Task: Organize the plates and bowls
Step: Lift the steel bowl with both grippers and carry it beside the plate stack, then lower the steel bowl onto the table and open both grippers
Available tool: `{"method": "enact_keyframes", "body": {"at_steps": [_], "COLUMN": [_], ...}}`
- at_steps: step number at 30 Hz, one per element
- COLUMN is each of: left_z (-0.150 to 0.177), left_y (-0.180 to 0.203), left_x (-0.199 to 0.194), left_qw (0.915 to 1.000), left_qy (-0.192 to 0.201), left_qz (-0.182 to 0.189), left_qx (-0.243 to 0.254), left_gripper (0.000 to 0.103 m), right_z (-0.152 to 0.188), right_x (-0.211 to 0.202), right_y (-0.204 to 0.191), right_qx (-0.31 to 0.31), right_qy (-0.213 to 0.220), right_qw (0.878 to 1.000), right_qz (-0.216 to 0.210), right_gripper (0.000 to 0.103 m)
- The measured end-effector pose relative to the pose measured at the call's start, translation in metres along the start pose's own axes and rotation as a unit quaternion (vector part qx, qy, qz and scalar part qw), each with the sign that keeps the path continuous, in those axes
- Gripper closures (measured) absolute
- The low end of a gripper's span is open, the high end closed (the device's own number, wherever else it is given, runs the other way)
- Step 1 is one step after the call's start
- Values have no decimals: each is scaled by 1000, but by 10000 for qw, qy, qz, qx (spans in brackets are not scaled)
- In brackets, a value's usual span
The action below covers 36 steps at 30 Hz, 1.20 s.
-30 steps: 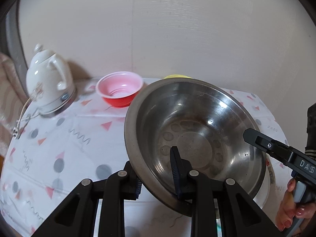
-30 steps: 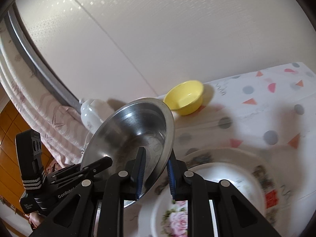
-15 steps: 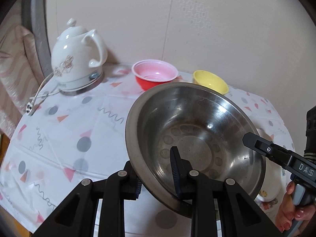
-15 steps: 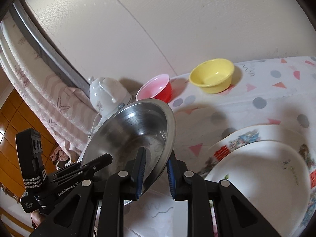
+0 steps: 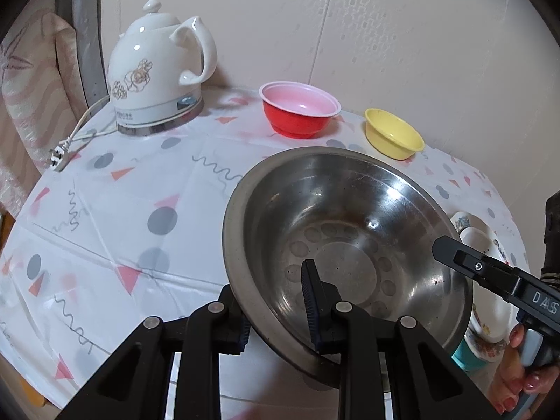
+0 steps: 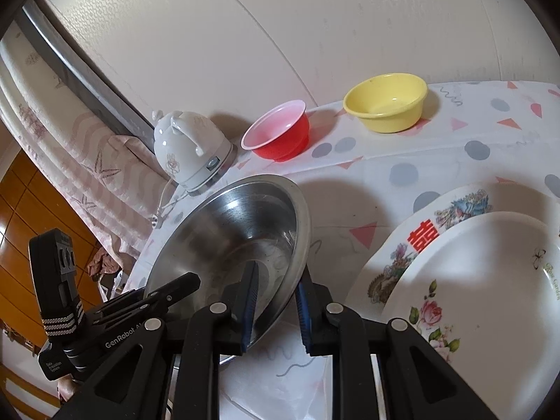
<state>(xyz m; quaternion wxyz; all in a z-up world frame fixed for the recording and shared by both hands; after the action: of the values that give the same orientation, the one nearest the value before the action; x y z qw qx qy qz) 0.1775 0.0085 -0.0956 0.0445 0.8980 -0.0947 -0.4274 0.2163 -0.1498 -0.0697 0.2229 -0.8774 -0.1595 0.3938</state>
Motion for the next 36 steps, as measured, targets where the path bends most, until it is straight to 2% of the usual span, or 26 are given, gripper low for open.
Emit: {"method": "enact_keyframes", "body": {"at_steps": [17, 22, 25, 27, 28, 31, 36], "left_z": [13, 15, 15, 13, 13, 14, 15], "left_y": [-10, -9, -11, -14, -15, -18, -21], "left_x": [16, 15, 12, 9, 7, 5, 2], "left_qw": [9998, 9998, 9999, 9998, 9997, 9997, 9995], "left_qy": [-185, -169, -94, 30, 70, 96, 116], "left_qz": [-78, -57, -94, -211, -223, -184, -204], "left_qx": [-33, -6, 5, -4, -22, -105, -214], "left_gripper": [77, 75, 68, 46, 43, 41, 37], "right_z": [14, 15, 16, 15, 15, 14, 10], "right_x": [7, 8, 4, -3, -6, -16, -32], "right_y": [-2, 1, 4, 4, 4, 4, 7], "right_qx": [-56, 131, 256, 287, 256, 157, 151], "right_qy": [-148, -230, -235, -167, -142, -35, 117], "right_qw": [9997, 9996, 9994, 9994, 9995, 9995, 9994], "right_qz": [177, 108, 81, 65, 100, 266, 294], "right_gripper": [80, 78, 76, 75, 75, 75, 75]}}
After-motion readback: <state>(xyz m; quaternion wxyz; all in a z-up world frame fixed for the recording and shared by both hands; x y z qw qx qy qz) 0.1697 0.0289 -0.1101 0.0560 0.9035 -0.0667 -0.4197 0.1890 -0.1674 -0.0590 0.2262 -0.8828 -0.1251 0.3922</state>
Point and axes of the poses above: each gripper's, at about its wrist camera, not at the fingertips, and x roughly the way its jaws point, y to its right, z to its underside, the point moved 8 cm from there along x, roughly the way its jaws point, and after that the axes turned 2 degrees about y, right-handed, at the moved point
